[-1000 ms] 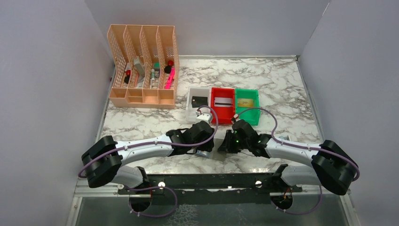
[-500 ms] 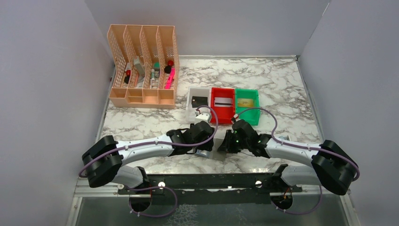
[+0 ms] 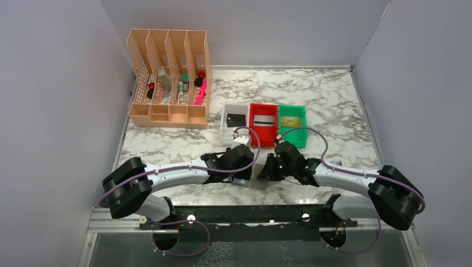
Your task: Take the credit cards out of the card holder
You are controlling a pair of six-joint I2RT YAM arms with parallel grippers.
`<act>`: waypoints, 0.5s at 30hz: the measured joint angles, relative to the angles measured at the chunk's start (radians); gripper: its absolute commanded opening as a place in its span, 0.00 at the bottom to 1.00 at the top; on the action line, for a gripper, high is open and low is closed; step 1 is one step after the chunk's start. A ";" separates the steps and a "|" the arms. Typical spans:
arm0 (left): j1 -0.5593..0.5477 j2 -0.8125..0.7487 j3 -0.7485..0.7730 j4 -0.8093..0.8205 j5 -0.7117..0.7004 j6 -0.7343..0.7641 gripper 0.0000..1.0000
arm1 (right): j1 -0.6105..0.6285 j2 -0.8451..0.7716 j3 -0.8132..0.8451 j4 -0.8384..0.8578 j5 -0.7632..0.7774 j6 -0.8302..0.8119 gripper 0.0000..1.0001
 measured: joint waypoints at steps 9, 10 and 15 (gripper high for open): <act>0.000 0.032 0.001 0.039 0.092 0.016 0.58 | 0.000 0.005 0.000 0.001 -0.002 0.000 0.20; 0.000 0.033 0.001 0.045 0.105 0.016 0.58 | 0.000 0.004 0.000 0.001 -0.002 0.000 0.20; 0.000 0.033 0.001 0.107 0.173 0.023 0.58 | 0.000 -0.022 0.000 0.000 -0.001 0.005 0.22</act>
